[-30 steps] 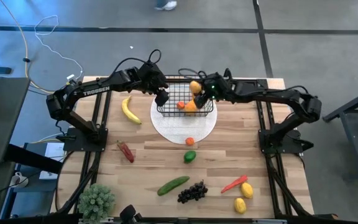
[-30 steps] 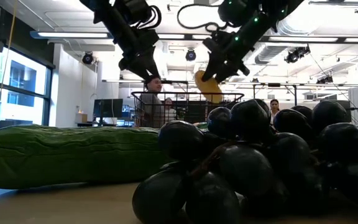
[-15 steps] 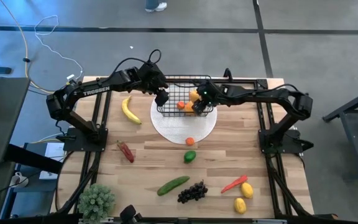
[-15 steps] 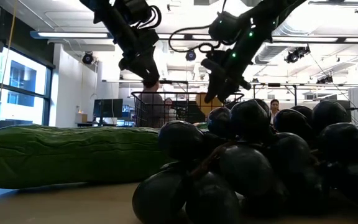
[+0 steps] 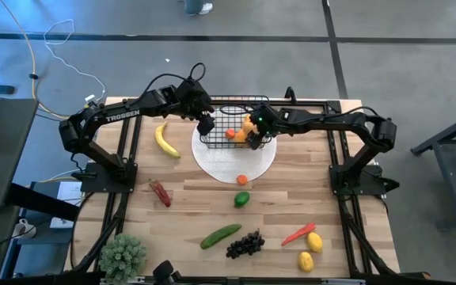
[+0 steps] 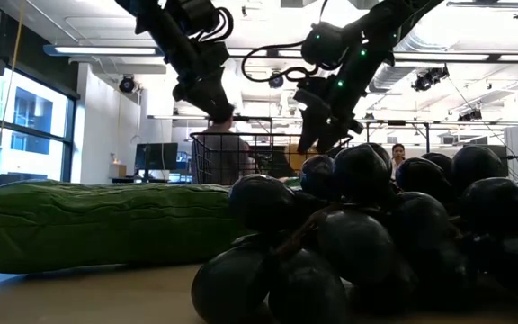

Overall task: Build produce basket
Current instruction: Put the mango into the wire basket, then put the top lemon into the wire basket

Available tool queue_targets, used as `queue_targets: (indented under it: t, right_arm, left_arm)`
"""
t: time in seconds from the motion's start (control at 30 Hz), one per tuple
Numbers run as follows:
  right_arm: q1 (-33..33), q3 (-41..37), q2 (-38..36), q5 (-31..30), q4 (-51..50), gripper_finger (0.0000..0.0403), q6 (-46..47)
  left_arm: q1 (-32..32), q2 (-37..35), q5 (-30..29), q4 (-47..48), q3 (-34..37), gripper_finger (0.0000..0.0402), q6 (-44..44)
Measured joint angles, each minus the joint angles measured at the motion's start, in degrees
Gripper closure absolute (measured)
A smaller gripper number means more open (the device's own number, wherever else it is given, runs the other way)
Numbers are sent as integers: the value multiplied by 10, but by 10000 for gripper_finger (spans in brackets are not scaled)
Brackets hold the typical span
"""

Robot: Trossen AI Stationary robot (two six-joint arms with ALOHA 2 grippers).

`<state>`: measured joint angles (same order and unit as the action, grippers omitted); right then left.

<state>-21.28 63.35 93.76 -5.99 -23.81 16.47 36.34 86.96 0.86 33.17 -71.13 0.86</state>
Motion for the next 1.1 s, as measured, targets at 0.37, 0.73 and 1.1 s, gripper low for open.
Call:
queue_targets:
  t: [0.37,0.73,1.1]
  right_arm:
    - [2,0,-12,26,-9,124,63]
    - [7,0,-70,14,-8,124,91]
    - [23,0,-151,-1,-8,124,106]
  left_arm:
    - [0,0,0,0,0,163,0]
    - [0,0,3,2,0,163,0]
    - [0,0,6,39,-18,163,-1]
